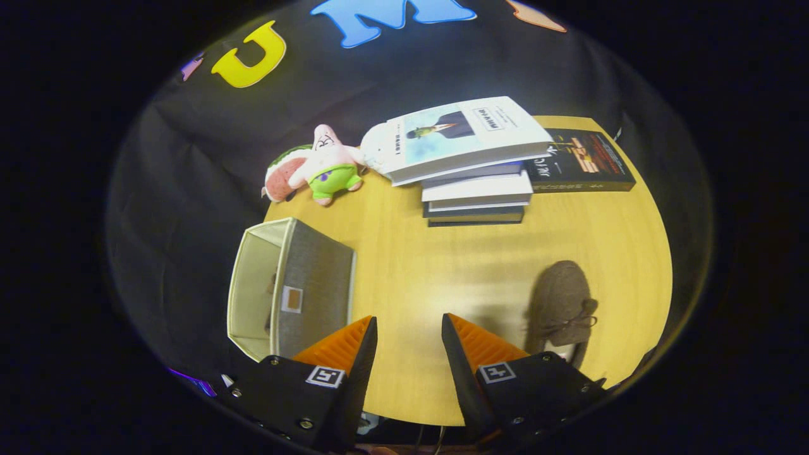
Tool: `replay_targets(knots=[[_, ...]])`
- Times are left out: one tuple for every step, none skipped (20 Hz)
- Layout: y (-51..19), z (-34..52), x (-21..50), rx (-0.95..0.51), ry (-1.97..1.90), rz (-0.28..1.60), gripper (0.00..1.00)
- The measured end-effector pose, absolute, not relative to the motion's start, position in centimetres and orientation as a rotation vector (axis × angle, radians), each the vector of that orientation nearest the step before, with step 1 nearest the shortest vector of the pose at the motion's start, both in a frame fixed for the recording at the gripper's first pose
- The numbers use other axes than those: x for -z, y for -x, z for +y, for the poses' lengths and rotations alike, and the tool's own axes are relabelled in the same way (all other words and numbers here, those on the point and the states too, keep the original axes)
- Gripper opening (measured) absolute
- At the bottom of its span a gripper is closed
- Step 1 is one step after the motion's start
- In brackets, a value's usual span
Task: Open the storage box then place both shoes into the box .Put the left shoe in first, then the right shoe, with the right side of both shoes facing outward in a uniform manner.
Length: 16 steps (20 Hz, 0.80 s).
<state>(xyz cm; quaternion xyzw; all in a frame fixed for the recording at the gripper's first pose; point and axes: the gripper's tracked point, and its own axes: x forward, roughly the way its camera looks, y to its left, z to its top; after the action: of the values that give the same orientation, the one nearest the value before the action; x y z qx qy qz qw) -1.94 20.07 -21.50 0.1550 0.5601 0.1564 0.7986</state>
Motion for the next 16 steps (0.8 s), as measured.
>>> replay_targets(knots=[[2.2, 18.8, 21.5, -0.333, -0.356, 1.200, 0.63], [2.4, 17.0, 21.9, -0.317, -0.364, 1.199, 0.63], [2.7, 15.0, 22.3, -0.293, -0.355, 1.201, 0.63], [2.9, 13.3, 22.8, -0.270, -0.341, 1.201, 0.62], [3.2, 11.8, 23.2, -0.254, -0.332, 1.206, 0.63], [3.6, 10.5, 23.6, -0.235, -0.333, 1.215, 0.63], [3.8, 9.3, 24.0, -0.221, -0.332, 1.226, 0.63], [4.4, 8.1, 24.6, -0.212, -0.320, 1.243, 0.63], [4.8, 6.9, 25.0, -0.209, -0.308, 1.256, 0.63], [5.1, 5.9, 25.5, -0.203, -0.294, 1.269, 0.63], [5.5, 5.0, 26.0, -0.204, -0.274, 1.287, 0.63], [6.1, 4.2, 26.5, -0.206, -0.257, 1.306, 0.63], [6.5, 3.8, 26.9, -0.215, -0.258, 1.323, 0.63], [6.9, 3.7, 27.4, -0.220, -0.264, 1.343, 0.63], [7.2, 3.4, 27.9, -0.218, -0.265, 1.362, 0.63], [7.4, 3.4, 28.4, -0.222, -0.265, 1.378, 0.63]])
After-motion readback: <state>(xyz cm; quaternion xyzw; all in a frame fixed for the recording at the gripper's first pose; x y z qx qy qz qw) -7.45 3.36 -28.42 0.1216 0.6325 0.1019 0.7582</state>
